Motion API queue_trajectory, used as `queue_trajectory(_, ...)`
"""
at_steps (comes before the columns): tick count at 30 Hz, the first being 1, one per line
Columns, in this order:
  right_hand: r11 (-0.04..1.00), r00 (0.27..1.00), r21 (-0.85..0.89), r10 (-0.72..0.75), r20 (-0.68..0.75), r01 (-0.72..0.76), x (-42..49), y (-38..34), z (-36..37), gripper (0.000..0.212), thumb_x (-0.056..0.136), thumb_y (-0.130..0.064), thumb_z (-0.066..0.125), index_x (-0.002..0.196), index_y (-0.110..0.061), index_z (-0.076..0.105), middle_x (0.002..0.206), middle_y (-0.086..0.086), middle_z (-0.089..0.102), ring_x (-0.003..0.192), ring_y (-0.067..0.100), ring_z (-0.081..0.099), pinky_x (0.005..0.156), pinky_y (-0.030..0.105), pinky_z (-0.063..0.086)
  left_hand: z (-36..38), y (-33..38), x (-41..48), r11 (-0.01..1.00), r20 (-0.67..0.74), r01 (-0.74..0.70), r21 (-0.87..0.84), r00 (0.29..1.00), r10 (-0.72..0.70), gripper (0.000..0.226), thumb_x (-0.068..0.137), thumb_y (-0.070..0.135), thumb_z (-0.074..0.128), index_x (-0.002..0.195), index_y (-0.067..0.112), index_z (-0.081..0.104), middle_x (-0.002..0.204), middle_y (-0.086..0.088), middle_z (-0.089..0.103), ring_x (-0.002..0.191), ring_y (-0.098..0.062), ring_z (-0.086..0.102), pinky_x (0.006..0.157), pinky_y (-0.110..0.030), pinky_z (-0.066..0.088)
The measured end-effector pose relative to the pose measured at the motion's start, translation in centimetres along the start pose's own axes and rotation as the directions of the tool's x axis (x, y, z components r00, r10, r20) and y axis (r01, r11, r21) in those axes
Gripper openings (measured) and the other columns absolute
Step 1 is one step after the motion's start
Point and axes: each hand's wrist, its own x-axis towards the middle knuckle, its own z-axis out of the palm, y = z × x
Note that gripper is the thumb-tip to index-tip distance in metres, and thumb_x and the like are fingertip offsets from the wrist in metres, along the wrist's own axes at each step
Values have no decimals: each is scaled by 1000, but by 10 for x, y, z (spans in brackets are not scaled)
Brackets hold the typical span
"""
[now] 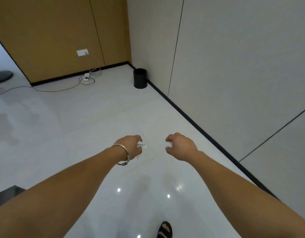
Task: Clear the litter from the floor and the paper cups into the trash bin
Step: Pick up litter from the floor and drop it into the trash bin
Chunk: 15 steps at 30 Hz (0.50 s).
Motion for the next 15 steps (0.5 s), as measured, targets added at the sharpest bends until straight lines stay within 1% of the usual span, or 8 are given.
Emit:
queue_trajectory(3,999,999,-25,-42,30,43,60,-11,-14,42,93,-39,54,133,-27,52,129,-2,51,107,21,58,85,31,47,-19,-21,40,998,-13,49,-40,999,-50,36,87,39,51,120,25,53,114,4,61,86,-14,49,72,-26,38)
queue_trajectory(6,995,995,-58,-80,66,84,118,-25,-20,43,92,-38,54,133,-26,51,130,-2,50,106,21,58,83,30,46,-31,-47,82,994,13,83,-75,997,-82,31,87,44,51,113,27,54,106,7,62,85,-14,52,70,-27,39)
queue_trajectory(9,992,991,-69,-103,82,109,183,-43,-24,43,92,-38,53,133,-26,52,131,-1,50,106,21,58,85,31,47,-47,-76,135,991,4,88,-98,996,-88,33,88,49,50,112,27,54,97,10,57,82,-14,53,69,-27,39)
queue_trajectory(12,993,993,-68,-88,80,93,251,-63,-28,43,92,-37,54,133,-26,52,130,-1,51,106,21,58,85,31,46,-68,-108,194,992,16,64,-105,998,-63,32,89,49,50,110,25,54,93,9,61,82,-14,56,67,-26,40)
queue_trajectory(15,997,995,-59,-52,87,57,312,-82,-39,42,92,-37,54,132,-27,52,129,-2,51,106,20,59,84,29,45,-98,-138,252,992,14,53,-112,999,-51,31,89,48,50,109,25,55,99,7,63,85,-15,56,68,-26,40)
